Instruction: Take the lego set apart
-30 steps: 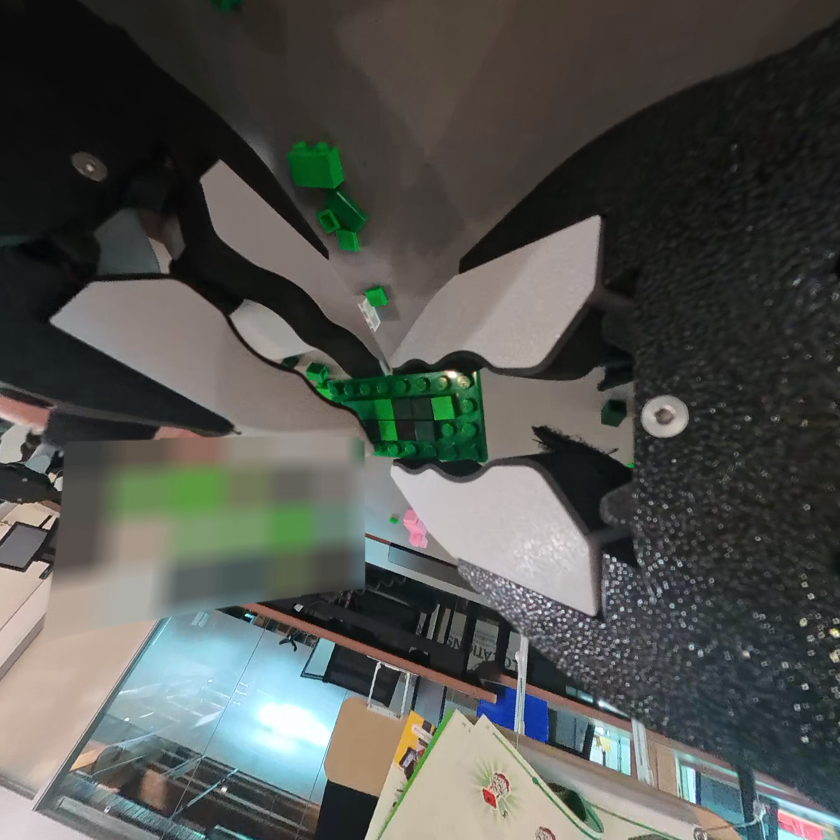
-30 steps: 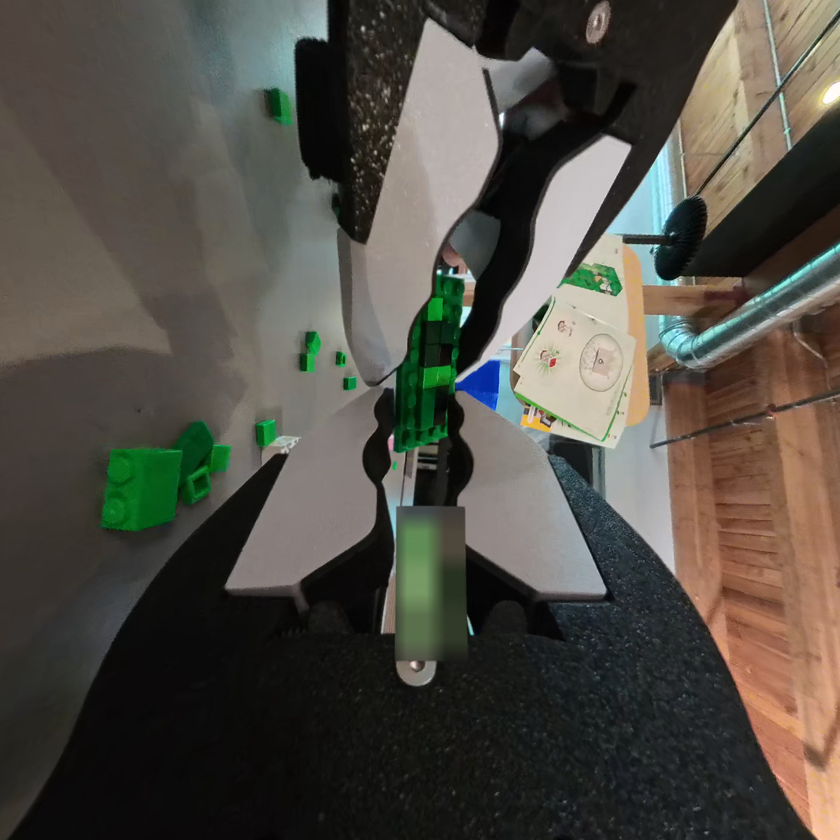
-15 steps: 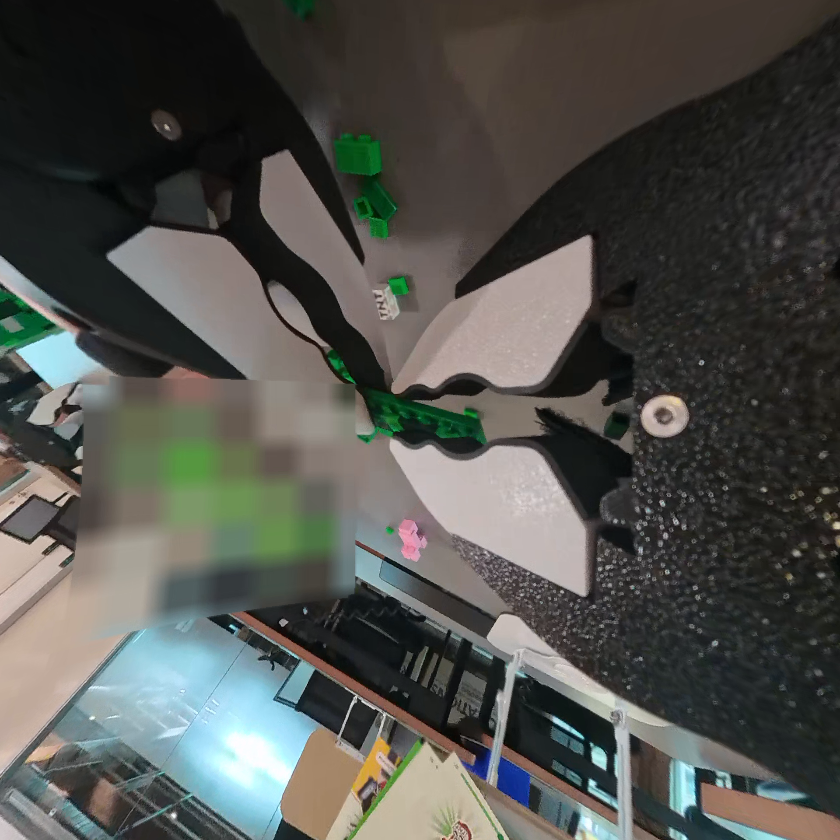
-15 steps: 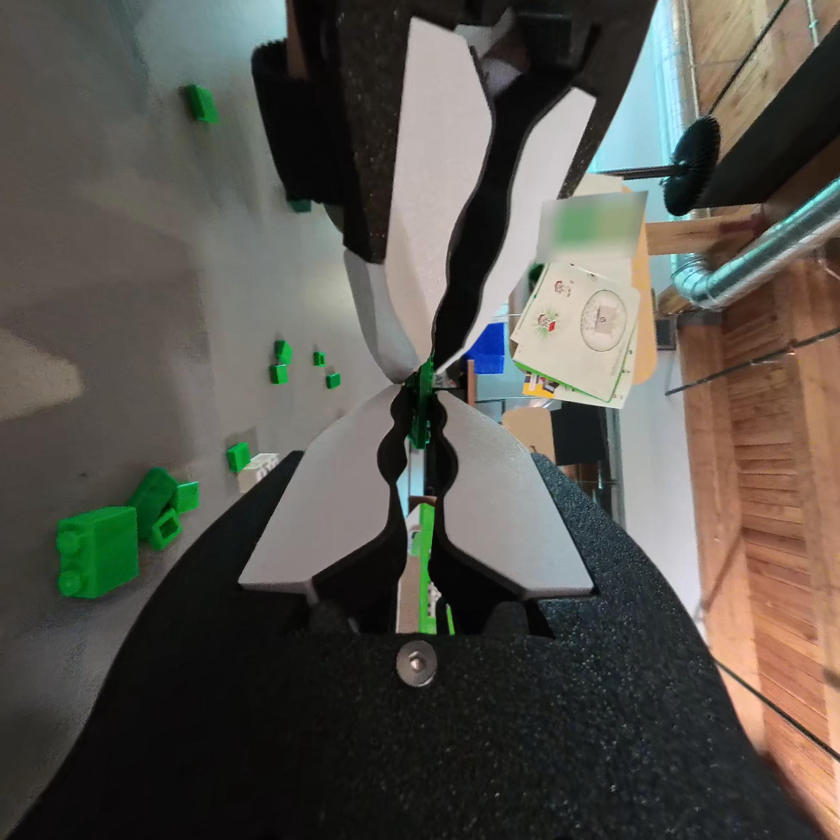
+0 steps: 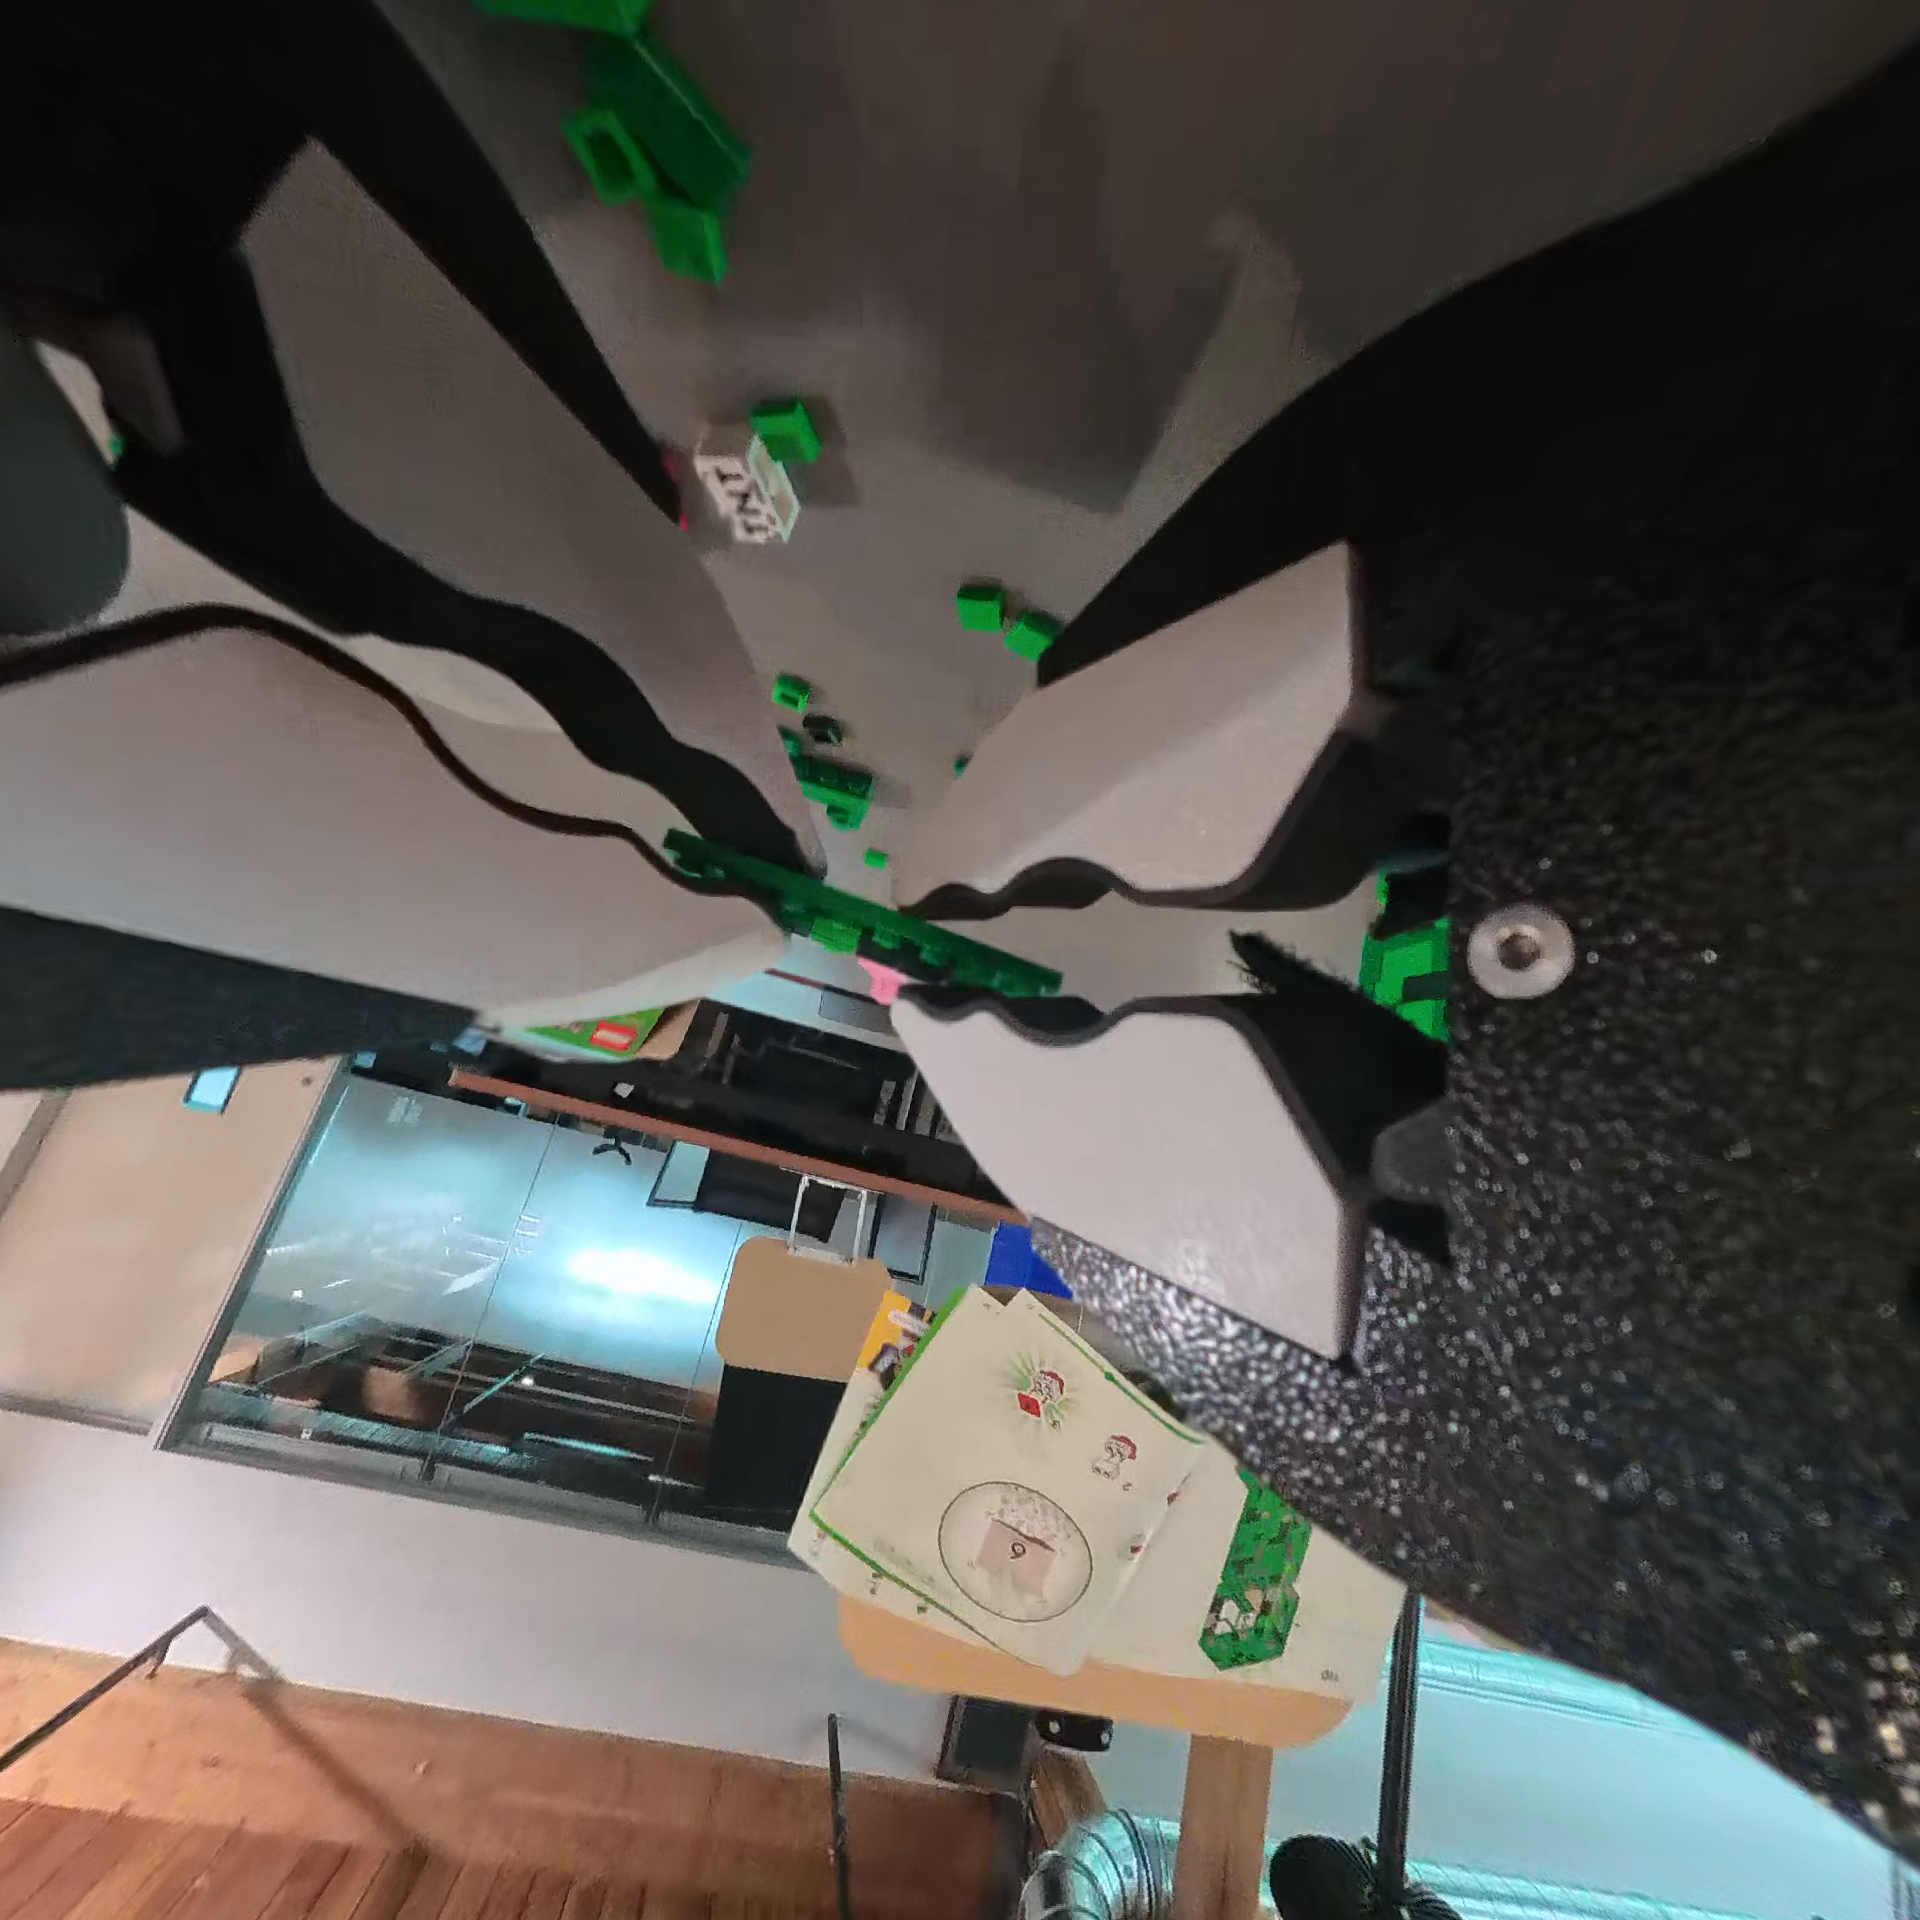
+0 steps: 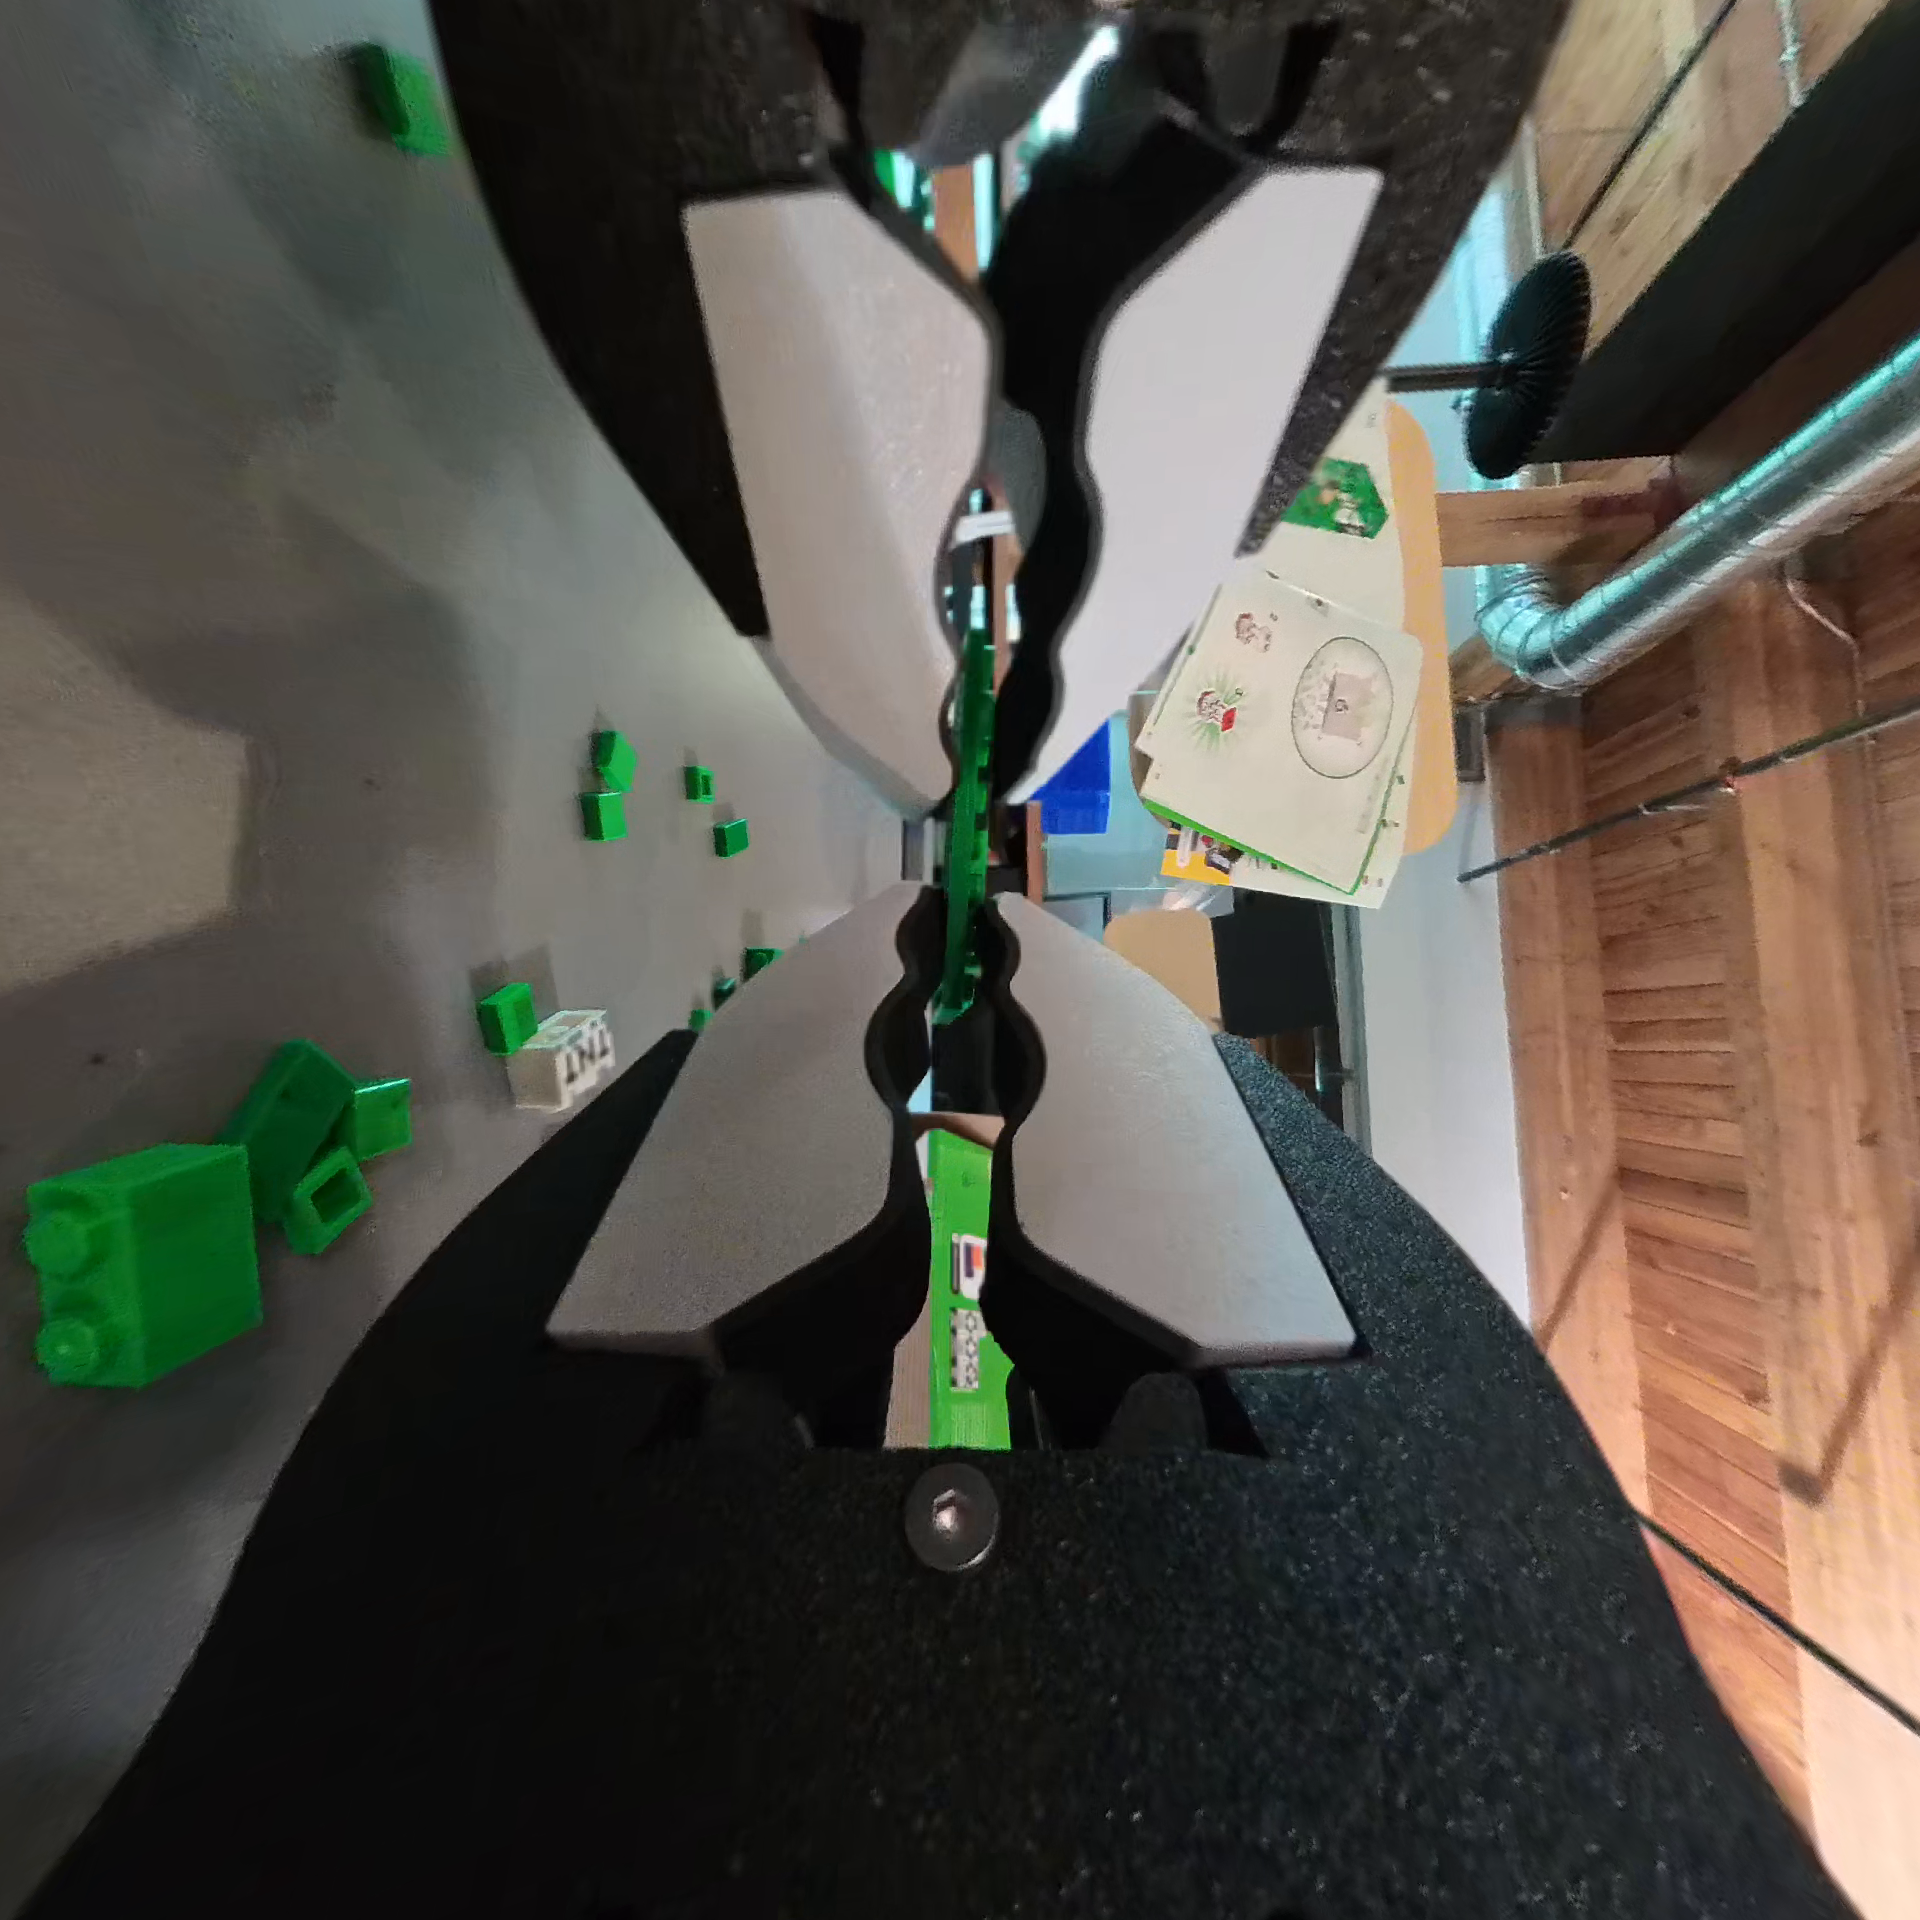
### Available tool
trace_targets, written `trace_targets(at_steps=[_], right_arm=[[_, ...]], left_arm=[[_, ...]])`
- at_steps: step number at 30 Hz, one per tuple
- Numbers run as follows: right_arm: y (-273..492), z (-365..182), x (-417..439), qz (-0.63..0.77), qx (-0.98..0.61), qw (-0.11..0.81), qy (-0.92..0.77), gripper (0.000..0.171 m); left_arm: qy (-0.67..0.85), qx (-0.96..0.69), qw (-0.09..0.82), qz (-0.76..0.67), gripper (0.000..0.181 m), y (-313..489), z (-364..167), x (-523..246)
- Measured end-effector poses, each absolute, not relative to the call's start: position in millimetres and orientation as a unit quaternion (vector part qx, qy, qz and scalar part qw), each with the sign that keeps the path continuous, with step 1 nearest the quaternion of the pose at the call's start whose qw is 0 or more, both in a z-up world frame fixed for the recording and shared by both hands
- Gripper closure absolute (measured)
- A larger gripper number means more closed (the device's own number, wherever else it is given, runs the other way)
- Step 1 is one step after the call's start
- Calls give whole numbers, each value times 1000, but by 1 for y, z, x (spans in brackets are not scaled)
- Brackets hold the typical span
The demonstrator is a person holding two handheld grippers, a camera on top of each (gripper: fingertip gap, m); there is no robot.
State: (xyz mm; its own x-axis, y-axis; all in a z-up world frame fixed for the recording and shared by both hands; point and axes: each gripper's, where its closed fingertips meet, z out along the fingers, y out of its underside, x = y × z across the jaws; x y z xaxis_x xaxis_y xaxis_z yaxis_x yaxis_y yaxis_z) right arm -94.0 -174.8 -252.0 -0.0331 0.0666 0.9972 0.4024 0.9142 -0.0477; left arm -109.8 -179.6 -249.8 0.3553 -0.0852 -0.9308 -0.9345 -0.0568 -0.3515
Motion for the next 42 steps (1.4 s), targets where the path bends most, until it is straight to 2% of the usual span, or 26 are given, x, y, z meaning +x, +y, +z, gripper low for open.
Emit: trace_targets(at_steps=[8,14,42], right_arm=[[-183,-220,-84,50,-233,715,-657,156],[-178,-227,-83,30,-233,708,-666,154],[-151,-218,-79,14,-323,718,-617,166]], left_arm=[[371,-626,608,318,176,-186,-231,-110],[345,-655,624,249,176,-185,-233,-117],[351,-660,611,261,176,-184,-241,-118]])
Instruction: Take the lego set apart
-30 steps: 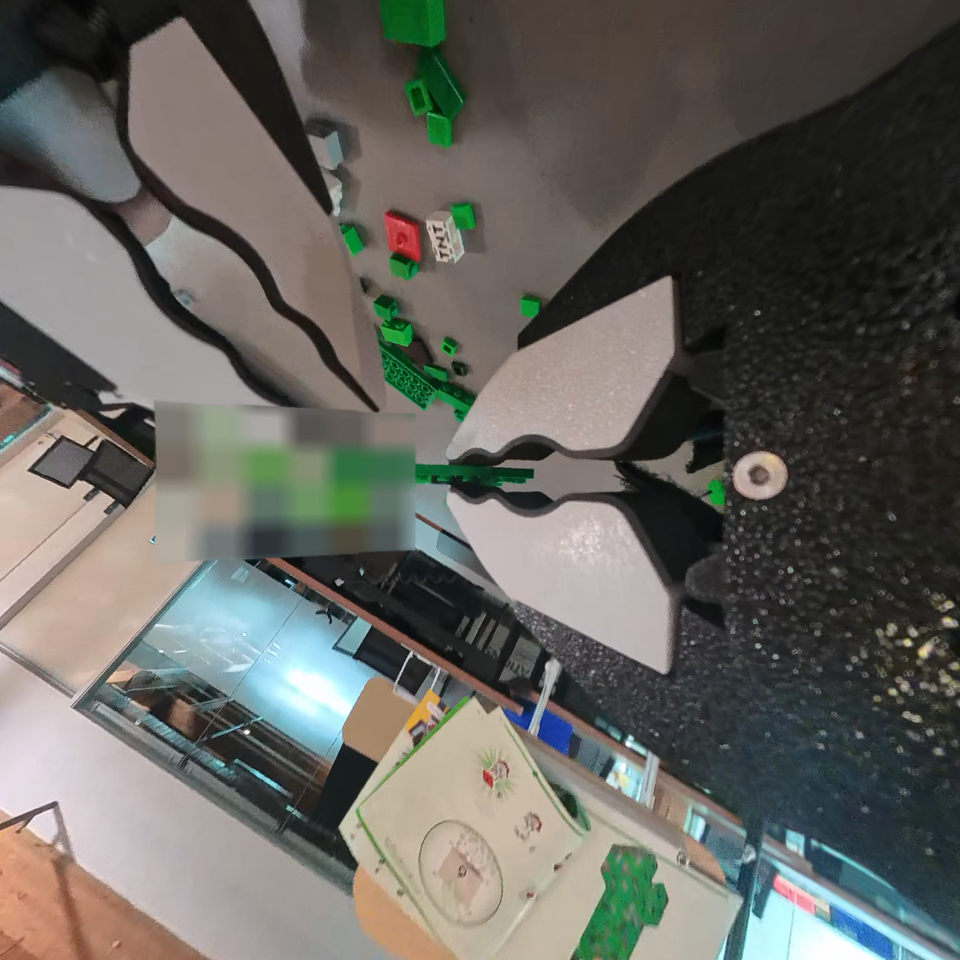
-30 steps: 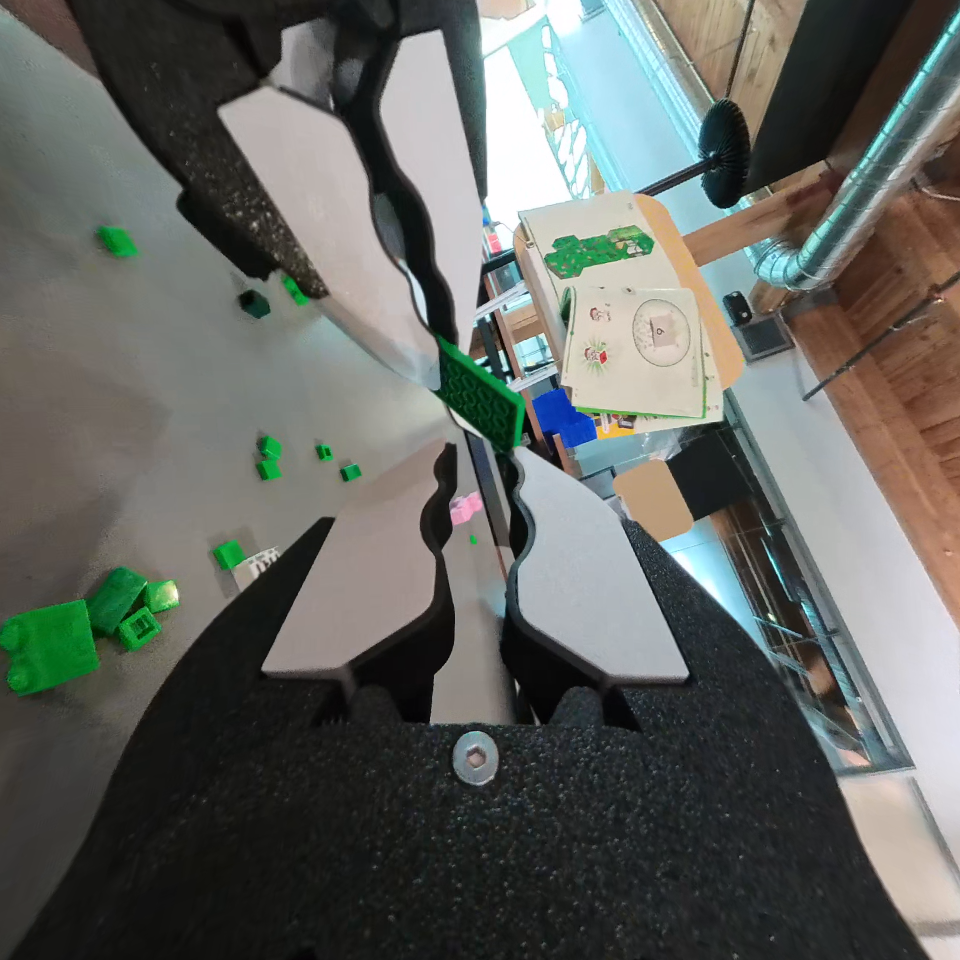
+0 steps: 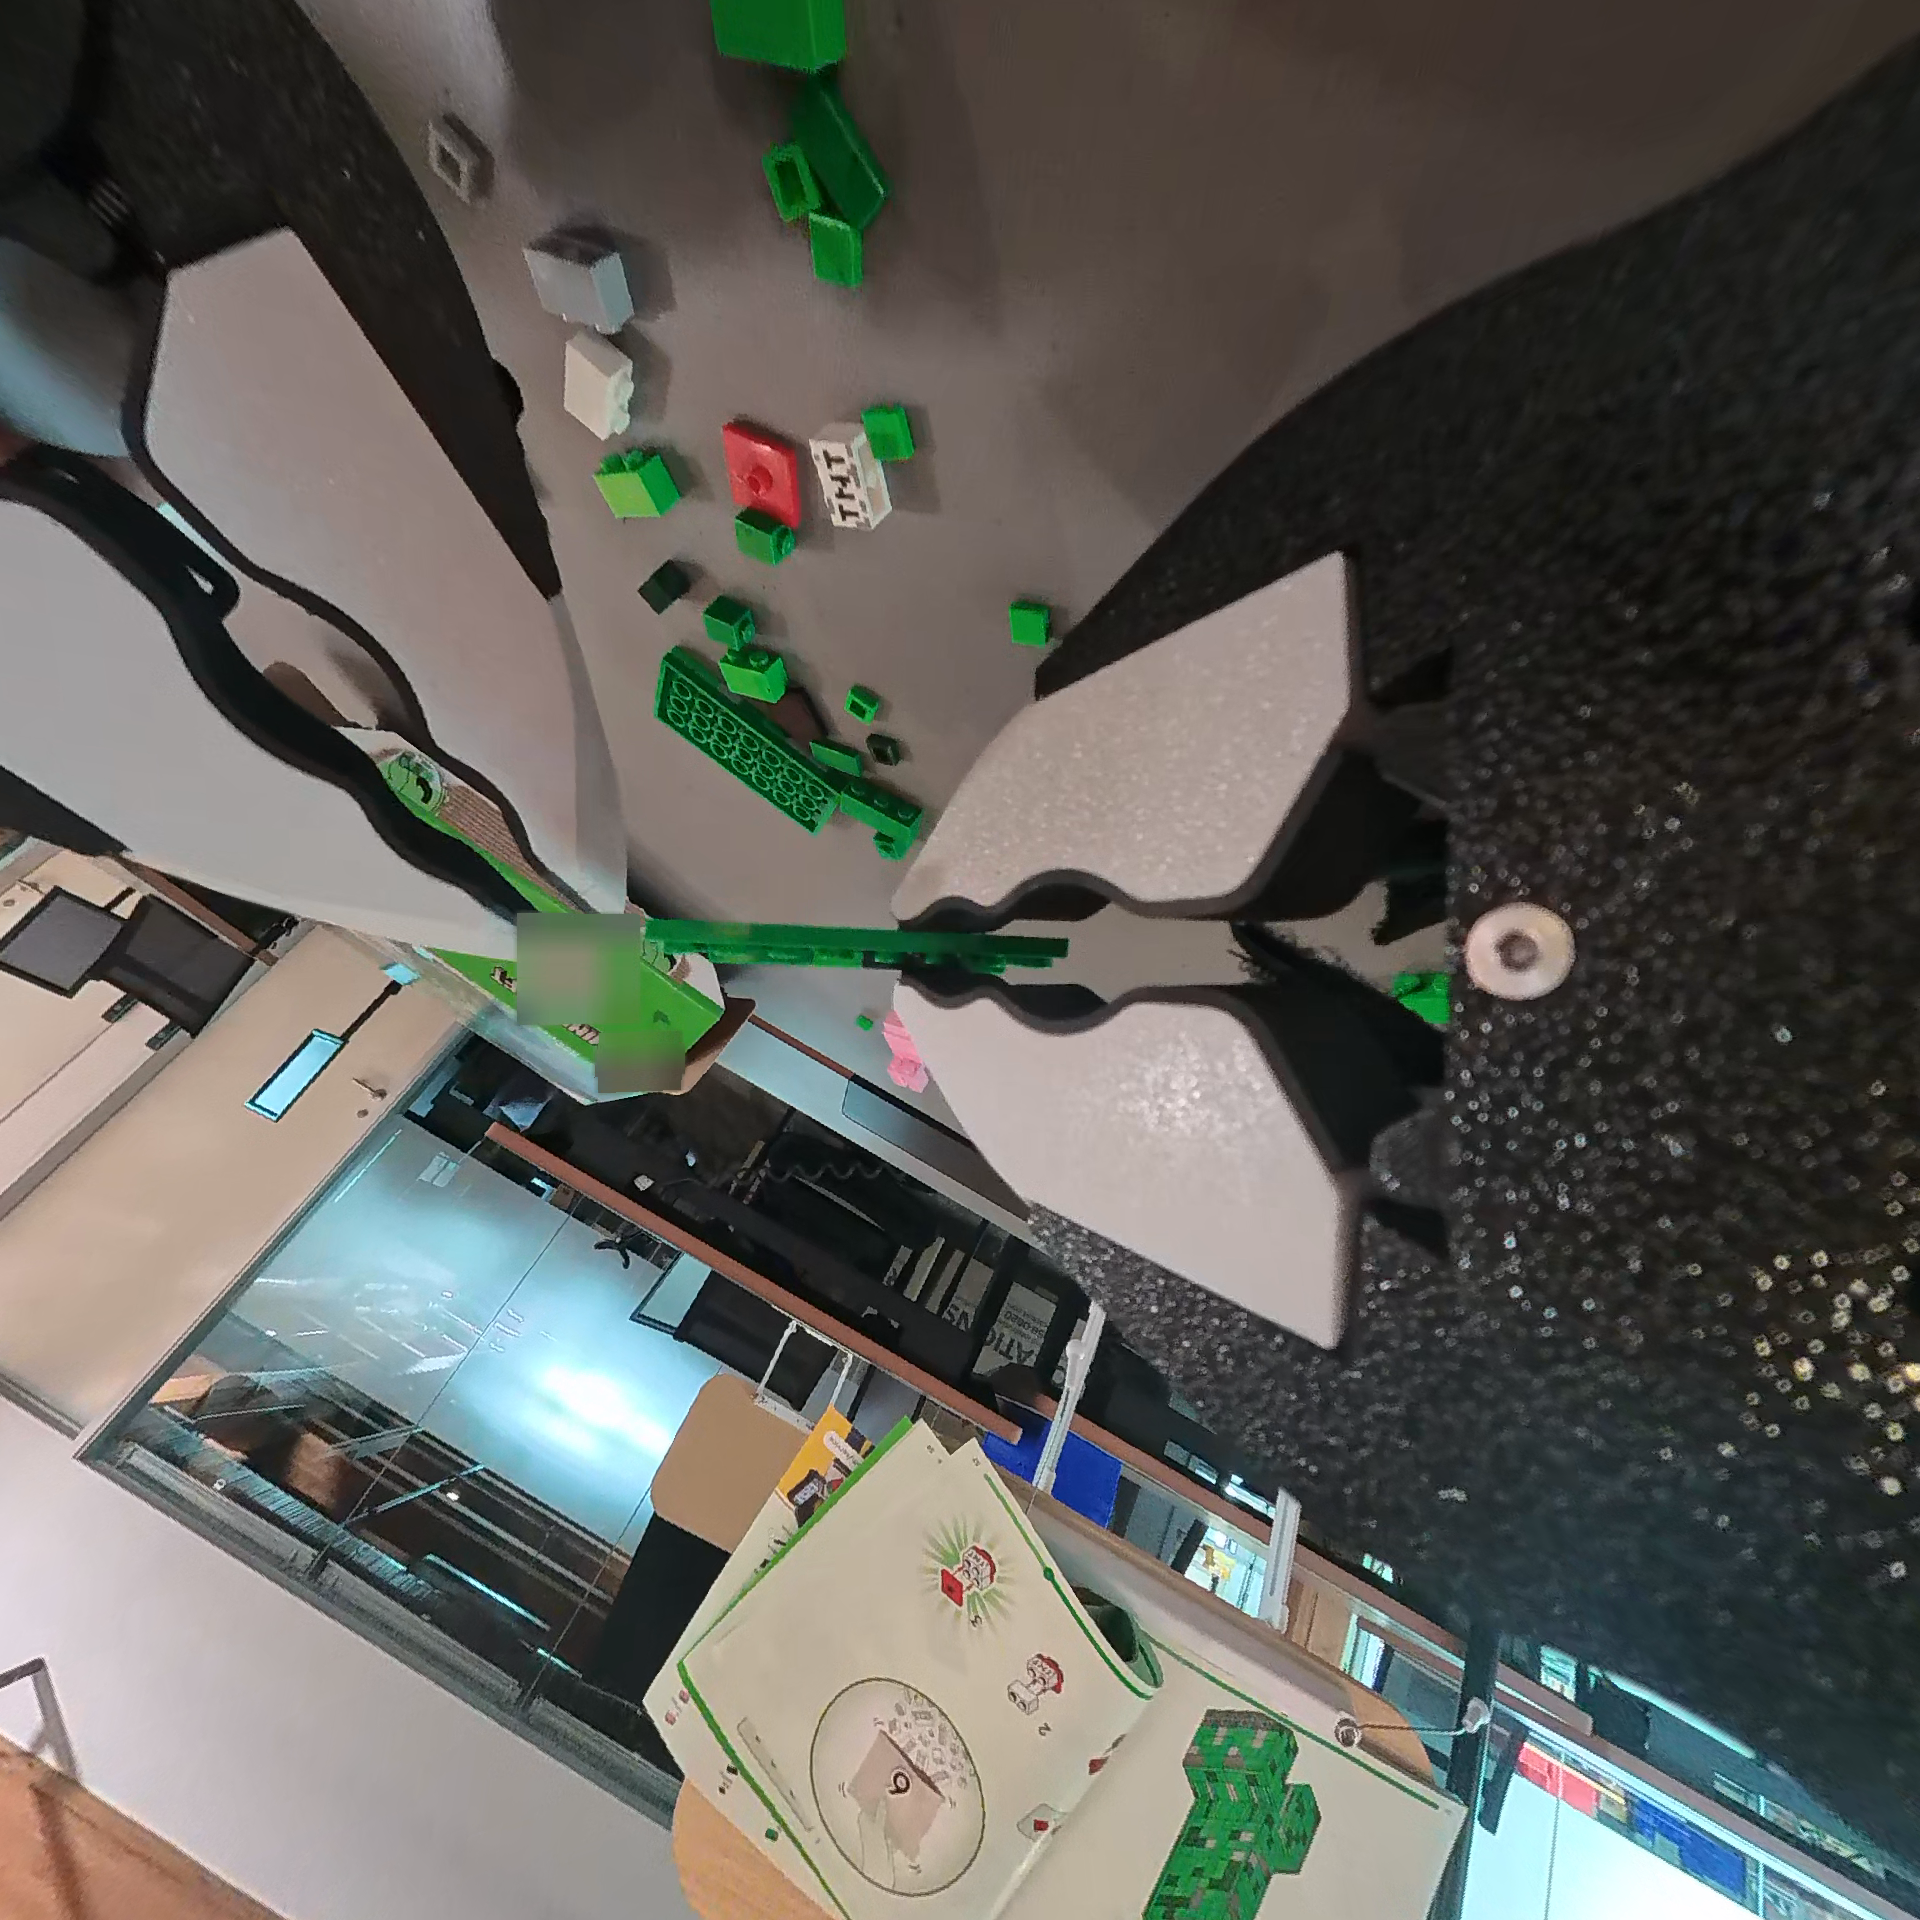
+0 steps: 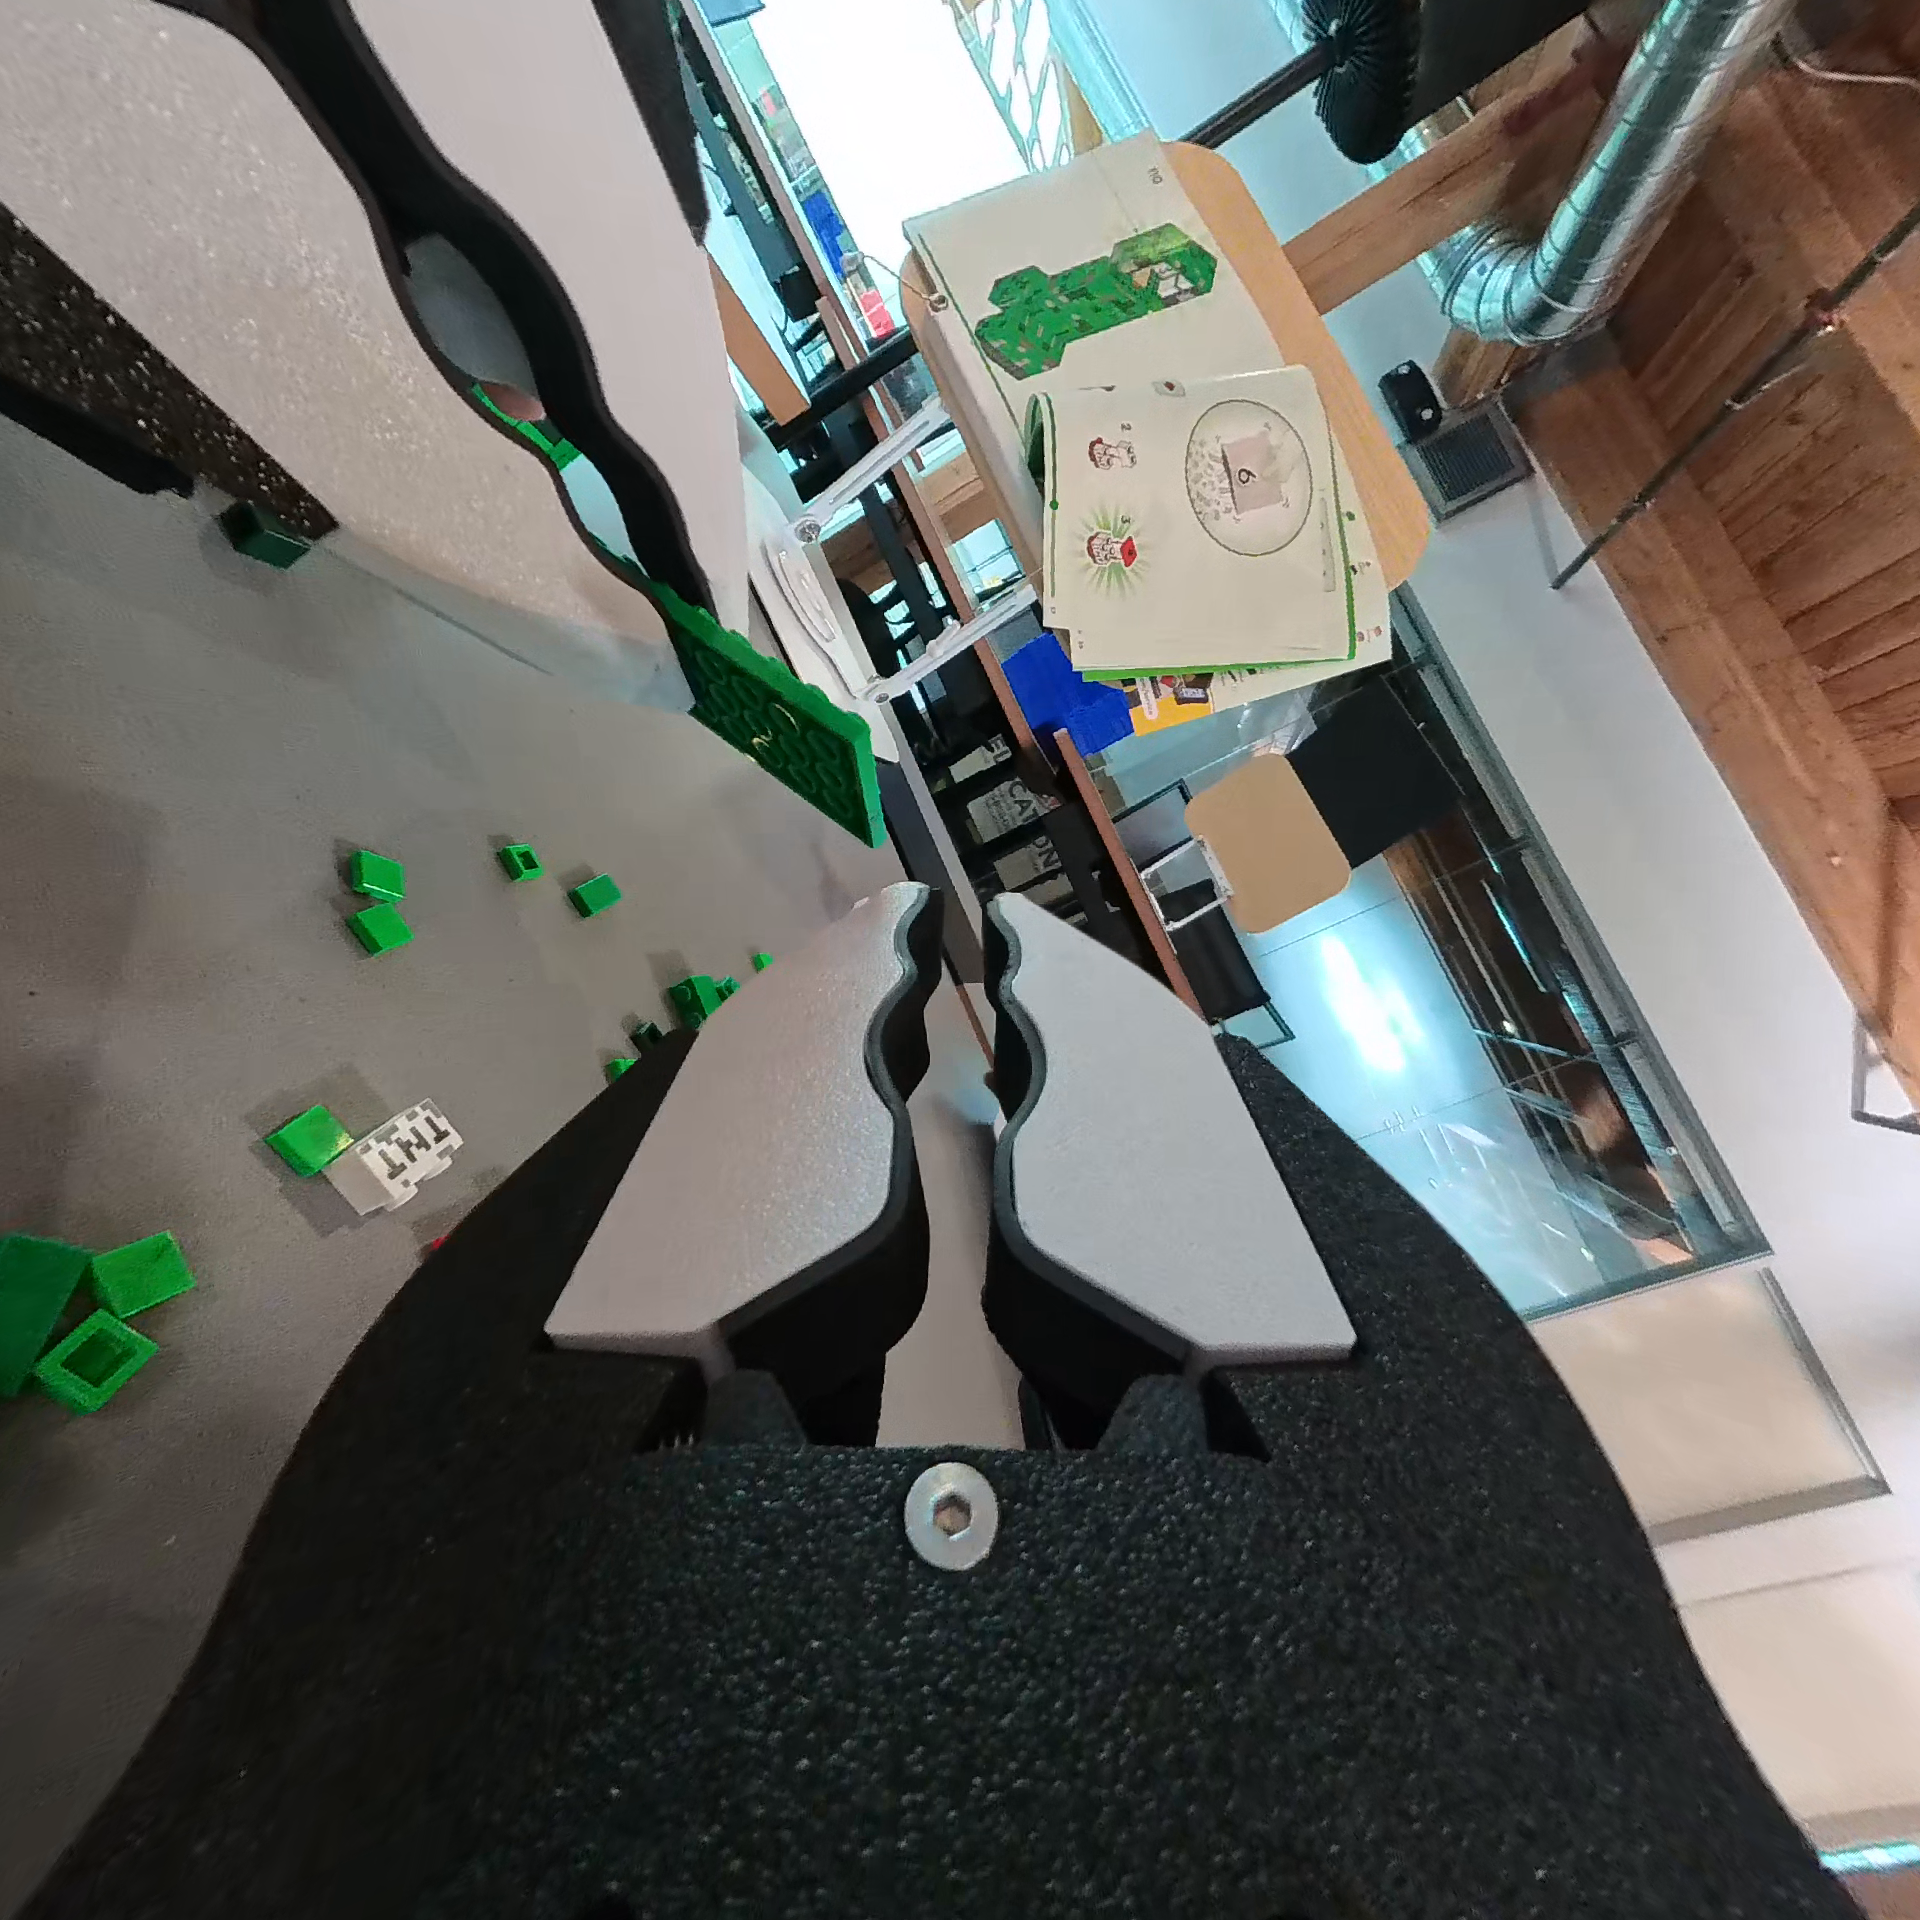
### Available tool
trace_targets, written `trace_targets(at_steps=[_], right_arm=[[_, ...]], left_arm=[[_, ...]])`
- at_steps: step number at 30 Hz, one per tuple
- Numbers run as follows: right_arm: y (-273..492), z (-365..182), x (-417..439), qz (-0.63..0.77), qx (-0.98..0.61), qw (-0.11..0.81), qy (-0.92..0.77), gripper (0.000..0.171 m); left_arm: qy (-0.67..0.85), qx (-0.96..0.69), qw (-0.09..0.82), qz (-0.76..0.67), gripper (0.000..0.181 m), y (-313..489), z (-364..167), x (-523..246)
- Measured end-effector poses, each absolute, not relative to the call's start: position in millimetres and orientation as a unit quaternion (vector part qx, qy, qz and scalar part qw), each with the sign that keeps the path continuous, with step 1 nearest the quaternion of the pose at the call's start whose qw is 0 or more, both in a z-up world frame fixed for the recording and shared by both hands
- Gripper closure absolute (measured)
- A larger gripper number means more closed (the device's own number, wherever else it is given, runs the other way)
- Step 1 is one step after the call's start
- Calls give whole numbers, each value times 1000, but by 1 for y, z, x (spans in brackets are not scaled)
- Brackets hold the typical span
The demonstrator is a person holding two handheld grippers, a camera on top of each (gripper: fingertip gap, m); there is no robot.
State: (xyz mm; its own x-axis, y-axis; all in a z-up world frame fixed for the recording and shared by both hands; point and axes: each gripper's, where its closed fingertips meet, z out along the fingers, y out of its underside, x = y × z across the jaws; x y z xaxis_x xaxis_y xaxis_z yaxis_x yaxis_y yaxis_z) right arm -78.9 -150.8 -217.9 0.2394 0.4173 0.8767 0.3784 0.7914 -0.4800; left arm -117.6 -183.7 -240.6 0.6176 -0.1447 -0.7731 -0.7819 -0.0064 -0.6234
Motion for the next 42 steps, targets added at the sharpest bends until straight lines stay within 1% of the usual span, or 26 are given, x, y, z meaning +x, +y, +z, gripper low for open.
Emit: trace_targets(at_steps=[10,14,16,18,21,24,32,37,42], right_arm=[[-148,-219,-79,25,-336,713,-615,166],[-142,-215,-76,63,-369,709,-598,165],[-142,-214,-74,118,-394,696,-588,165],[-150,-216,-76,205,-410,660,-595,164],[-171,-214,-76,344,-420,594,-594,157],[-173,-210,-76,404,-438,563,-573,147],[-166,-210,-75,423,-461,552,-551,145],[-136,-216,-71,361,-515,579,-519,146],[-119,-224,-67,328,-555,579,-498,148]], left_arm=[[334,-671,613,249,176,-182,-242,-123],[330,-673,617,237,176,-183,-242,-122],[328,-674,620,233,176,-183,-242,-122],[326,-670,626,232,176,-184,-240,-122],[323,-666,632,229,176,-184,-237,-121],[325,-668,627,233,176,-184,-239,-122],[320,-667,636,219,176,-185,-238,-120],[321,-680,635,177,175,-185,-242,-115],[333,-703,610,149,173,-184,-255,-110]])
